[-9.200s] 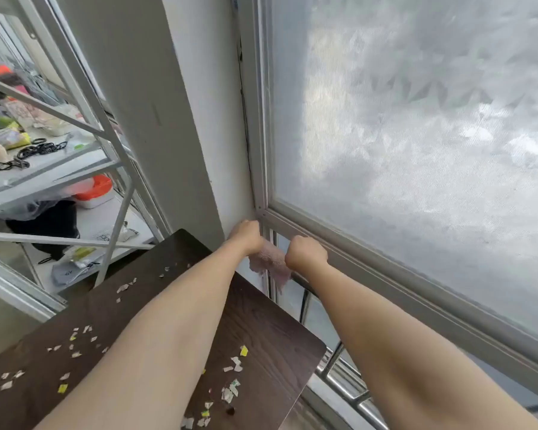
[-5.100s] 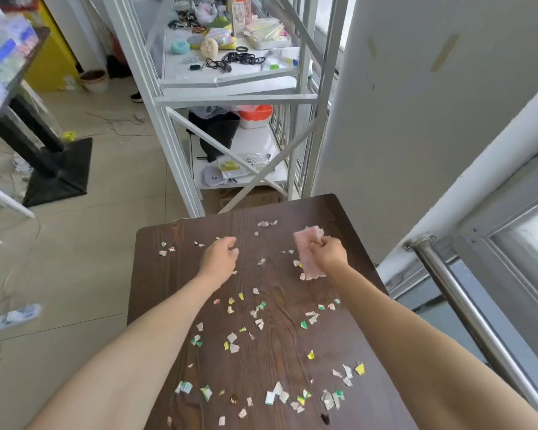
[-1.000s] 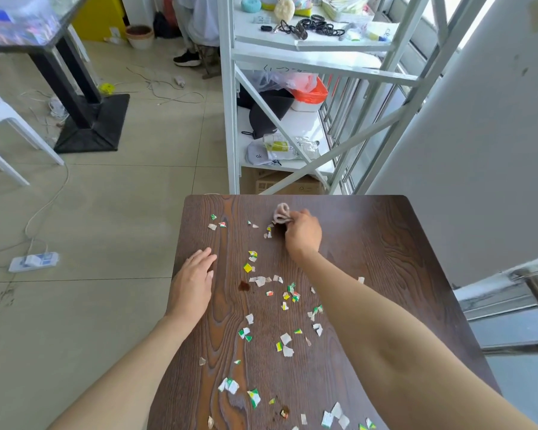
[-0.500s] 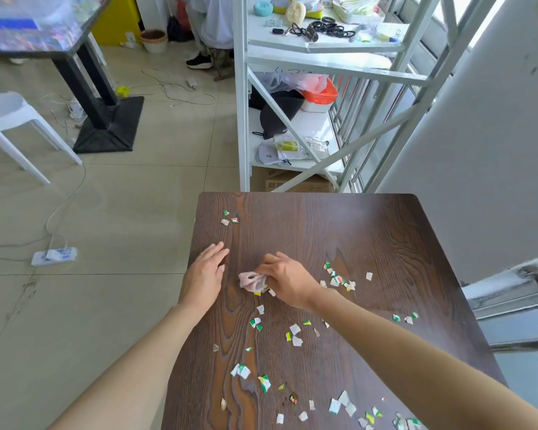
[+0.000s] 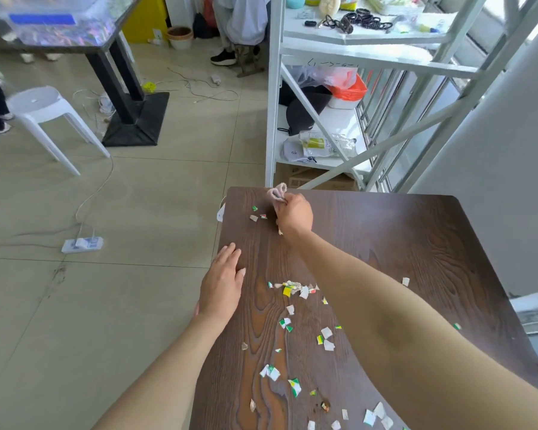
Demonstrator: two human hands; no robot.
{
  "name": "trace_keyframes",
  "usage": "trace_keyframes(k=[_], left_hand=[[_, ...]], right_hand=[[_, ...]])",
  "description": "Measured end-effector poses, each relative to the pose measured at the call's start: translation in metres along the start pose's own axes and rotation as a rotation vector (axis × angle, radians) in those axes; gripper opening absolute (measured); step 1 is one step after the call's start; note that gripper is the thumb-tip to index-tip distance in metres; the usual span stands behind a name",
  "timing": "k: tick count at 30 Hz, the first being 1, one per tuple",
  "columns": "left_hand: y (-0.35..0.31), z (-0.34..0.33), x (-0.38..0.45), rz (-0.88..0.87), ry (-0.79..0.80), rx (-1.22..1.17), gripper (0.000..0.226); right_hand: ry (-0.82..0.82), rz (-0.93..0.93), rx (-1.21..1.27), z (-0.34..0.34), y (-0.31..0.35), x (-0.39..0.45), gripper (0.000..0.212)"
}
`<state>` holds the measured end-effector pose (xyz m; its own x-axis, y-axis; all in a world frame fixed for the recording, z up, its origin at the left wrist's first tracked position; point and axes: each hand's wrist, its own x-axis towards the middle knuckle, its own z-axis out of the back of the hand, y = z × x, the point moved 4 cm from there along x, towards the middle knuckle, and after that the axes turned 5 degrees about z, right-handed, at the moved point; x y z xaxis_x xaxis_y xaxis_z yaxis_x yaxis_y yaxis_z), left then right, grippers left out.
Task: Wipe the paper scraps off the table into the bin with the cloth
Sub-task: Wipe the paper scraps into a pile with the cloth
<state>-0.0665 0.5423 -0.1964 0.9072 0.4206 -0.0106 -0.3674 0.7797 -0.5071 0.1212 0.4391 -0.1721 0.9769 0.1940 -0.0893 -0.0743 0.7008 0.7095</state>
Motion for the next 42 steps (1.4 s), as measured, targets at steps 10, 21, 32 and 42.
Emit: trace_keyframes(k=[10, 21, 32, 42], left_hand=[[0.006, 0.000, 0.005, -0.036, -0.007, 0.029, 0.046], [0.003, 0.004, 0.004, -0.024, 0.047, 0.053, 0.047], [-0.010, 0.005, -0.003, -0.001, 0.056, 0.070, 0.049], [-0.021, -0.009, -0.011, -0.103, 0.059, 0.046, 0.046]], right_hand=[[0.222, 0.514, -0.397, -0.032, 0.018, -0.026, 0.030], [0.327, 0.685, -0.401, 0.001, -0.025, -0.128, 0.037], [0.345, 0.734, -0.389, 0.051, -0.053, -0.173, 0.029], [0.012, 0.272, -0.458, 0.070, -0.083, -0.118, 0.019]])
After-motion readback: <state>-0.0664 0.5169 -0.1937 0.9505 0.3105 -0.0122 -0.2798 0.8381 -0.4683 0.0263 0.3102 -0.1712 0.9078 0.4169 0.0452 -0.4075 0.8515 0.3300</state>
